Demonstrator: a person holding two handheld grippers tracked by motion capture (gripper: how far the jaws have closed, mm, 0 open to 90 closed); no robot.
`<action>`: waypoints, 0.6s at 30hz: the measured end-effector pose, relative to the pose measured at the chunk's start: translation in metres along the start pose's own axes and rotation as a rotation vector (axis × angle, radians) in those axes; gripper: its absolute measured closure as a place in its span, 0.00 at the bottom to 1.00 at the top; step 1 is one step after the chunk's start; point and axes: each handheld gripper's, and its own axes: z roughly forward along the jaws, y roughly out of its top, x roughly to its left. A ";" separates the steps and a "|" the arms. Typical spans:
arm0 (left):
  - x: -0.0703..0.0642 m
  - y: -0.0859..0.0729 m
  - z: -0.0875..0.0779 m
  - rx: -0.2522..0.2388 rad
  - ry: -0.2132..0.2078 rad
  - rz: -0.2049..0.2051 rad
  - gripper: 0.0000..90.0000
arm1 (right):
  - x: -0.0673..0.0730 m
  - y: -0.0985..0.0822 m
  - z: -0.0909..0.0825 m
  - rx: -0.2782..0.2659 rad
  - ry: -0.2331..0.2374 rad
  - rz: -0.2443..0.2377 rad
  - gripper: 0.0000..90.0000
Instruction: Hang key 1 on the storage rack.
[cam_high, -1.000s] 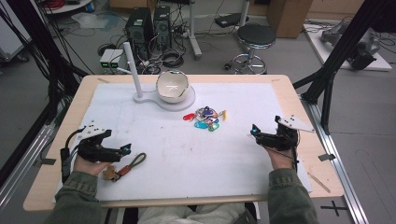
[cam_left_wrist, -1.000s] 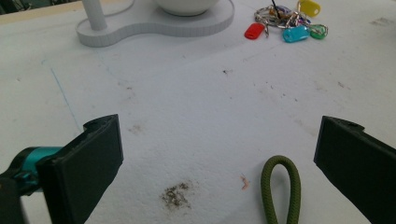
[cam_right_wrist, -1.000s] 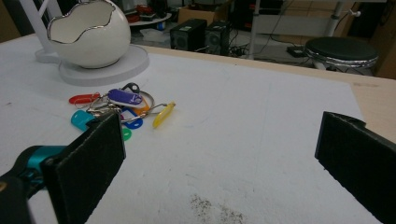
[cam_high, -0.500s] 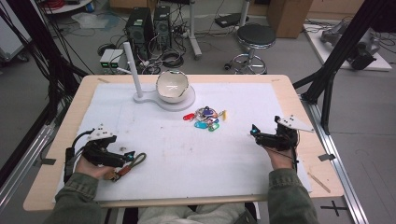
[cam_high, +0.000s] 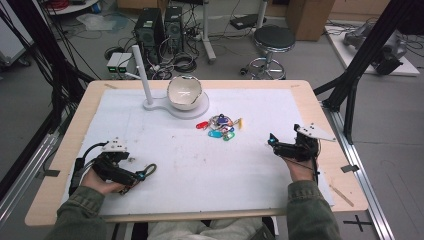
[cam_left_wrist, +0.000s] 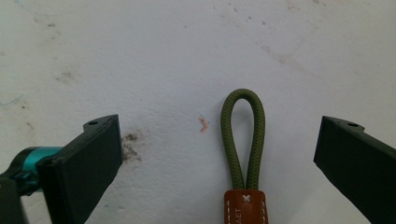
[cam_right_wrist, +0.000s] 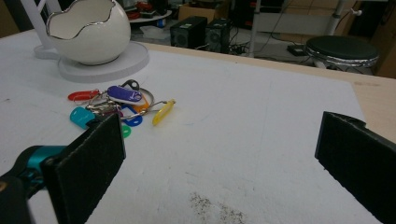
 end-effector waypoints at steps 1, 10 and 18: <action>0.000 0.000 0.000 0.015 -0.007 0.002 0.02 | 0.000 0.000 0.000 0.000 -0.001 -0.001 0.01; 0.000 -0.004 0.002 0.112 -0.049 0.004 0.03 | -0.001 0.000 0.000 -0.002 -0.001 -0.005 0.01; -0.001 -0.007 0.001 0.136 -0.071 0.049 0.14 | -0.001 0.000 0.001 0.001 -0.004 -0.006 0.01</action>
